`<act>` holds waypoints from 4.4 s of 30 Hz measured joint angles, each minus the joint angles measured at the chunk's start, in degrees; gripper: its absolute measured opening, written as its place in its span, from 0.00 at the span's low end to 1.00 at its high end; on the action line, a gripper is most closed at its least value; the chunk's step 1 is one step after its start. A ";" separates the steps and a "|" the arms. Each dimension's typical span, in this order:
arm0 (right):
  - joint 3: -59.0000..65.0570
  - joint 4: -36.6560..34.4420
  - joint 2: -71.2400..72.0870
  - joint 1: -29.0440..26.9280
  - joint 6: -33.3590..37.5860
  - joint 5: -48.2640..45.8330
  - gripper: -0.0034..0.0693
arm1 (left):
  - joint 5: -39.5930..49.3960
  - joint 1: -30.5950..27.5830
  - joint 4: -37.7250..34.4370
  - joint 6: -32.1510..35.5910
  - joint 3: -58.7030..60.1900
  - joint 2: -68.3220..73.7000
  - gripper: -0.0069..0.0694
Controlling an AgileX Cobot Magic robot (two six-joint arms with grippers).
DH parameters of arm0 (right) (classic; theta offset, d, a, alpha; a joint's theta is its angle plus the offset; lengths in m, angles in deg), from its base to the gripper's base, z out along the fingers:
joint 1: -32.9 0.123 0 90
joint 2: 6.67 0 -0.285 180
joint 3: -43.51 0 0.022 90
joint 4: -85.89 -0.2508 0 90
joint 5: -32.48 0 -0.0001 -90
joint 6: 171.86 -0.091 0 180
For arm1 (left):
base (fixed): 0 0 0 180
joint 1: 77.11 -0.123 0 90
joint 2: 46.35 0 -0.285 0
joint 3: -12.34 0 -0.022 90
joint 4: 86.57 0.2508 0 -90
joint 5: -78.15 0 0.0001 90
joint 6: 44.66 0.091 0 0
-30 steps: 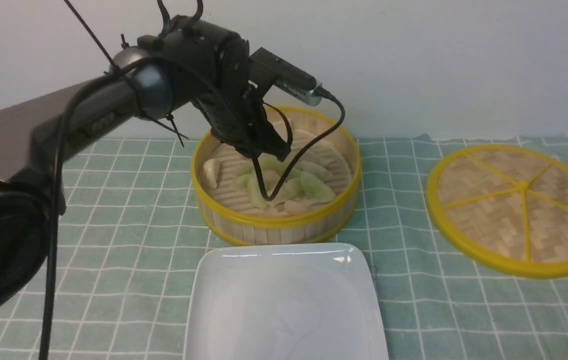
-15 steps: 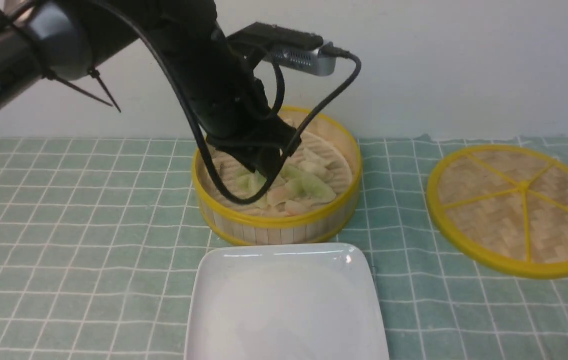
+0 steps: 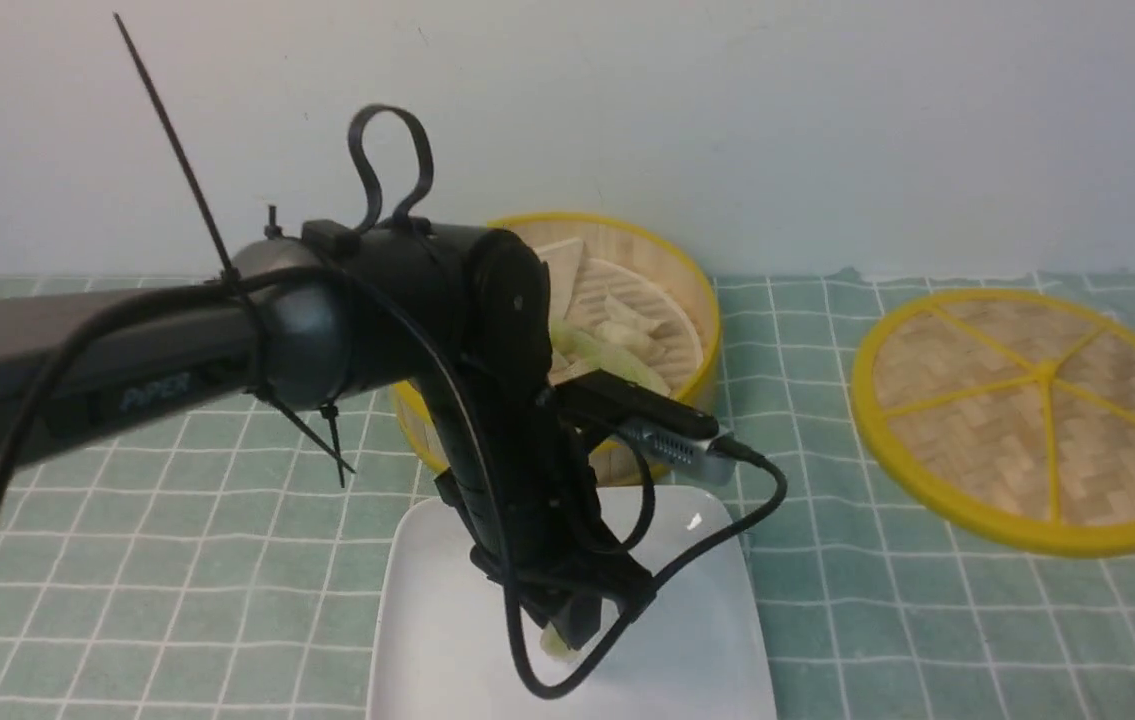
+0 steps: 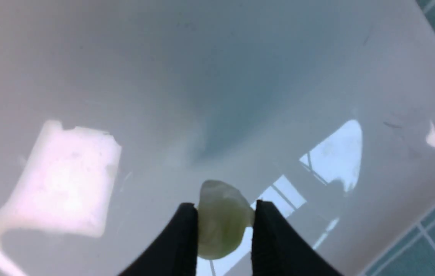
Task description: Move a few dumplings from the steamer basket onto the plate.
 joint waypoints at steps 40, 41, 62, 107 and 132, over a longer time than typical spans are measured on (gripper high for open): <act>0.00 0.00 0.00 0.00 0.00 0.00 0.03 | -19.16 -11.89 30.01 -10.70 -30.54 21.70 0.66; 0.00 0.00 0.00 0.00 0.00 0.00 0.03 | -19.74 -11.89 30.23 -10.87 -30.54 22.16 0.67; 0.00 0.00 0.00 0.00 0.00 0.00 0.03 | -6.23 -11.94 26.78 -16.21 -34.65 21.10 0.25; 0.00 0.00 0.00 0.00 0.00 0.00 0.03 | 9.19 1.15 4.09 -7.41 -18.95 3.69 0.43; 0.00 0.00 0.00 0.00 0.00 0.00 0.03 | -26.26 1.52 3.10 -10.14 20.72 -53.56 0.08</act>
